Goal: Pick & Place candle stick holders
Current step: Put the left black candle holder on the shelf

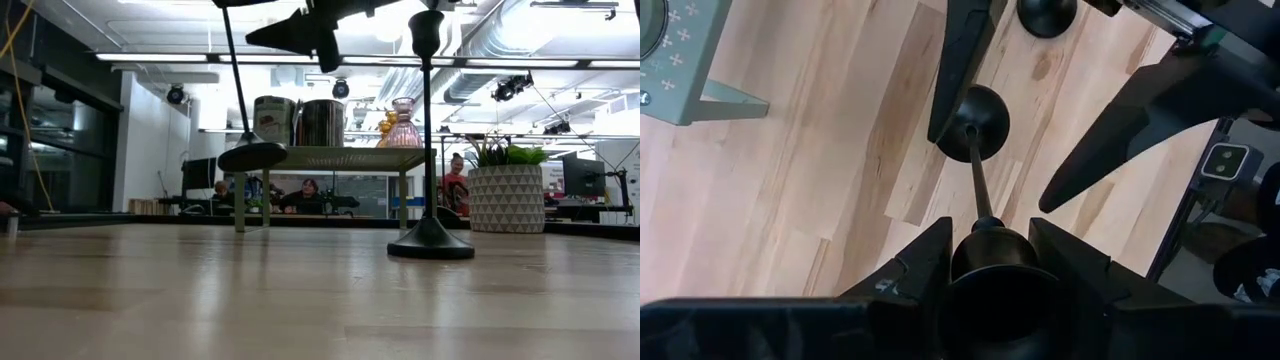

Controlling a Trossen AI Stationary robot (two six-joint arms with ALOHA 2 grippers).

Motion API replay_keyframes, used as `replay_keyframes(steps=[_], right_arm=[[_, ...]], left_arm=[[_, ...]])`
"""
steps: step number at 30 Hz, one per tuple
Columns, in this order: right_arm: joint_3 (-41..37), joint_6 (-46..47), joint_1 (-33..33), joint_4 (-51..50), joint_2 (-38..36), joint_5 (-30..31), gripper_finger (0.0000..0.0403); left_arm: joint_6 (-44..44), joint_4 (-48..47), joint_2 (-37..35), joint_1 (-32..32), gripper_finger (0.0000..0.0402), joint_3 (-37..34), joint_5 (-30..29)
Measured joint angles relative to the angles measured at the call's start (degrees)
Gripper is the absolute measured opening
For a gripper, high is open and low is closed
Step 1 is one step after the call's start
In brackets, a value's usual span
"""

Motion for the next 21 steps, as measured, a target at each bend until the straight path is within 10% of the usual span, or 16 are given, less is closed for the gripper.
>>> replay_keyframes(steps=[21], right_arm=[[0.02, -9.31, -3.52, 10.39, 3.57, -9.41, 0.0246]], left_arm=[[0.73, -0.07, -0.01, 0.00, 0.0118, 0.00, 0.06]])
